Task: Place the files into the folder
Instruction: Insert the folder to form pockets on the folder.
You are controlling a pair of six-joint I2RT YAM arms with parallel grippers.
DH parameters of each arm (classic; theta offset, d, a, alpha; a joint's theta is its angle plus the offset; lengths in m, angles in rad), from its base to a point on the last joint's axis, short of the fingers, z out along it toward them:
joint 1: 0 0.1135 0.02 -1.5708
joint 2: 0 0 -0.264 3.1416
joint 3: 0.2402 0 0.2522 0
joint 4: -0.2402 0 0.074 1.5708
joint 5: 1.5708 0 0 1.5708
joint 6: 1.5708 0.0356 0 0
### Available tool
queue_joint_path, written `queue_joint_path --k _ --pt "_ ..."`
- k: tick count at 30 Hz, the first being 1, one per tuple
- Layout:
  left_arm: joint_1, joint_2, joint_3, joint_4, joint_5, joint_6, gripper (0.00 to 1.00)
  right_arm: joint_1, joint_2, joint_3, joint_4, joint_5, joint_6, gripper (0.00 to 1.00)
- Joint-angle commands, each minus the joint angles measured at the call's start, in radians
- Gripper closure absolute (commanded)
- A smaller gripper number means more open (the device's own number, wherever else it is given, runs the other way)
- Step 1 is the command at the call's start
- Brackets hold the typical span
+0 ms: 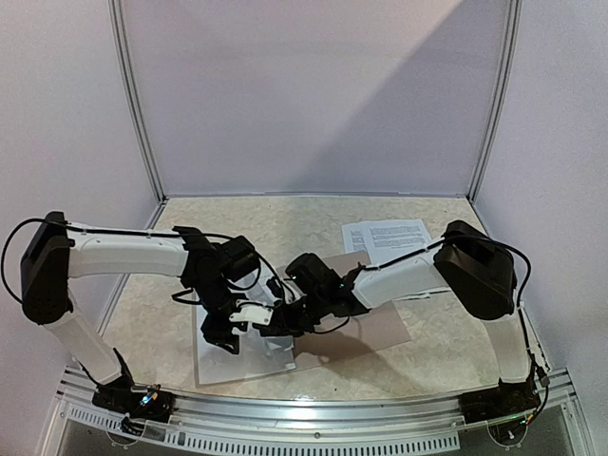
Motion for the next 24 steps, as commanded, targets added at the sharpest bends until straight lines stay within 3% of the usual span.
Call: queue_joint_path --k 1,6,10,12,21,24 --pt "0.060 -0.128 0.023 -0.108 -0.012 0.001 0.30 -0.020 0.028 0.012 -0.015 0.016 0.004 0.80" --pt "0.193 -0.271 -0.003 -0.232 -0.007 0.053 0.29 -0.035 0.042 0.011 -0.013 -0.020 0.004 0.79" --pt "0.323 -0.303 -0.153 -0.225 -0.171 0.096 0.47 -0.050 0.034 0.010 -0.042 -0.021 -0.003 0.73" --pt "0.362 -0.303 -0.231 -0.178 -0.261 0.104 0.51 -0.059 0.014 0.017 -0.060 -0.017 -0.013 0.71" --pt "0.374 -0.245 -0.315 0.067 -0.329 0.001 0.54 -0.088 0.042 0.111 -0.211 -0.033 -0.066 0.77" --pt "0.367 -0.204 -0.303 0.095 -0.297 -0.010 0.55 -0.095 0.032 0.118 -0.234 -0.026 -0.066 0.73"
